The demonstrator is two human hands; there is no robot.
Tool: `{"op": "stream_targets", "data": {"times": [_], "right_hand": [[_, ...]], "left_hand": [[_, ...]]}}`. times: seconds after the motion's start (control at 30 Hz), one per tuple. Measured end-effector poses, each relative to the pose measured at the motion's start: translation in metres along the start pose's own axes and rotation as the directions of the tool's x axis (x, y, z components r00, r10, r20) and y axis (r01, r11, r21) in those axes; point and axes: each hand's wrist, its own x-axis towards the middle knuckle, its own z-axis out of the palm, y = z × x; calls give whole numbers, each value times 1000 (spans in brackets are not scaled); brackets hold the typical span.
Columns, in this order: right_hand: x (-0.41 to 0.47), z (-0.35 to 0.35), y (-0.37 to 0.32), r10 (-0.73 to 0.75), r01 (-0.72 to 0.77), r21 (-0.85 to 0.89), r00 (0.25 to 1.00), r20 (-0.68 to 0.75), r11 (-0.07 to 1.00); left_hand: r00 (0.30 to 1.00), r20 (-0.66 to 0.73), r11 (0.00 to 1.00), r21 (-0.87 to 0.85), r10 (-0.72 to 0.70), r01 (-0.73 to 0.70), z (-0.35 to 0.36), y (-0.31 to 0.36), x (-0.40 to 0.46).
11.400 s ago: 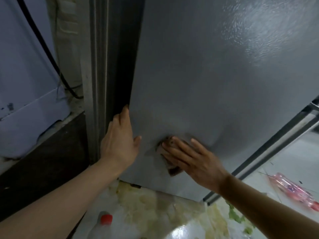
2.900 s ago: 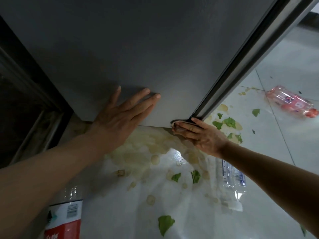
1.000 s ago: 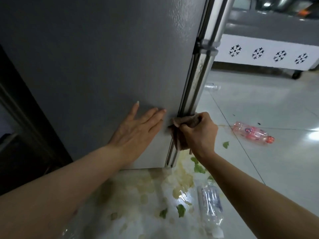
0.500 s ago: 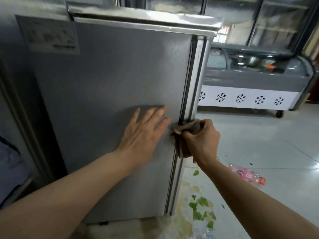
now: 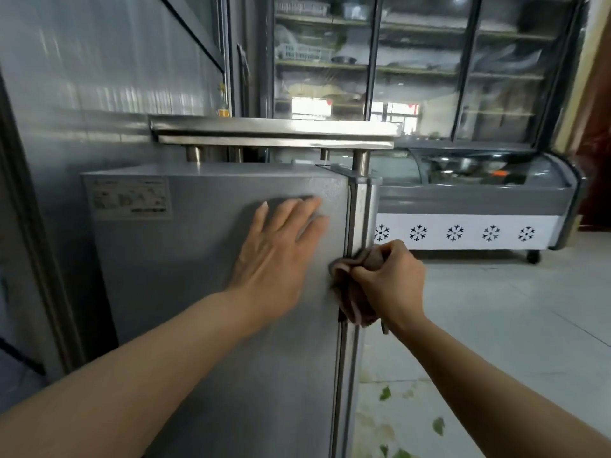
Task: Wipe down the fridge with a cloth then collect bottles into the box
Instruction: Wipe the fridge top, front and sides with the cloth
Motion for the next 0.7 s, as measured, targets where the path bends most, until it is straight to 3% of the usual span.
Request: {"op": "stream_targets", "data": {"times": [0.07,0.3,0.7], "right_hand": [[16,-8,-17,-13,14,6,999,-40,1000],[52,-29,-57,-85,85,-5,991,-101,996],[63,-34,-56,-368,341,-194,921,-127,920]], "left_hand": [[998,-46,999,26,-37,39,-14,-3,21],[985,66,987,-21,-161,162,-26,-9,52],[991,-47,989,-84,-126,122,-23,-18,65]]}}
